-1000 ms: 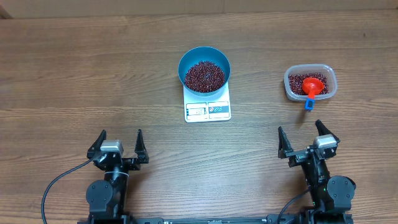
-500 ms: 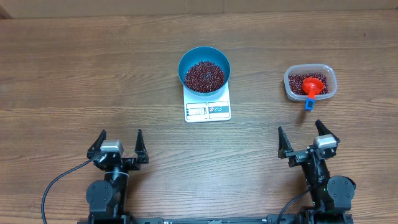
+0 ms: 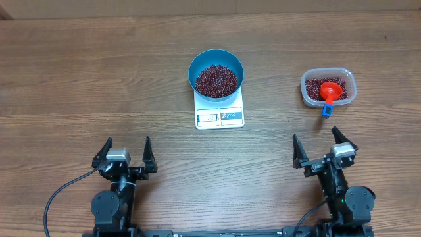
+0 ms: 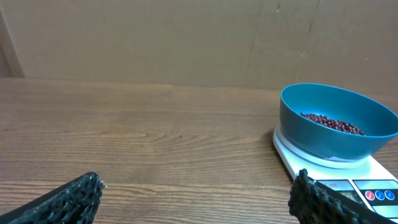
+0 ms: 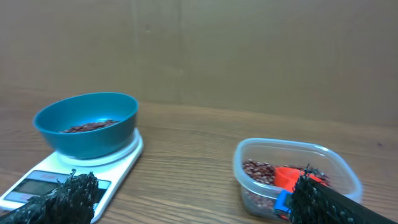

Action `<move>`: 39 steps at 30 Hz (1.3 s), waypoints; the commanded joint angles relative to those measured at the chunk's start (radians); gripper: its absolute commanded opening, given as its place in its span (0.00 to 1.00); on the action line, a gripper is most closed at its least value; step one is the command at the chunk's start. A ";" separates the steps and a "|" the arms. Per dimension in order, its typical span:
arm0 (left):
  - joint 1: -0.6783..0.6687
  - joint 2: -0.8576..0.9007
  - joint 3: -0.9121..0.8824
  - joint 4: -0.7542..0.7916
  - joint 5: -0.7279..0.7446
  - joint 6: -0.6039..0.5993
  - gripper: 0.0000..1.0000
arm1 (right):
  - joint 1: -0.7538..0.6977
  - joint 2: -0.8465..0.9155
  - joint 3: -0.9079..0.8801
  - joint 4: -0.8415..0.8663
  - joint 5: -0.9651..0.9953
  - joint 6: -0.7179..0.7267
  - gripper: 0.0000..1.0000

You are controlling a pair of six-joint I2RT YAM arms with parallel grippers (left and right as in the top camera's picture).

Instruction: Scoop item into bowl and weigh 150g on scale

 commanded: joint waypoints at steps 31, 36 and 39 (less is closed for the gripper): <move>-0.006 -0.011 -0.004 -0.002 -0.002 0.012 0.99 | -0.005 -0.011 -0.011 0.006 -0.006 0.000 1.00; -0.006 -0.011 -0.004 -0.002 -0.002 0.012 0.99 | -0.005 -0.011 -0.011 0.006 -0.006 0.000 1.00; -0.006 -0.011 -0.004 -0.002 -0.002 0.012 0.99 | -0.005 -0.011 -0.011 0.006 -0.006 0.000 1.00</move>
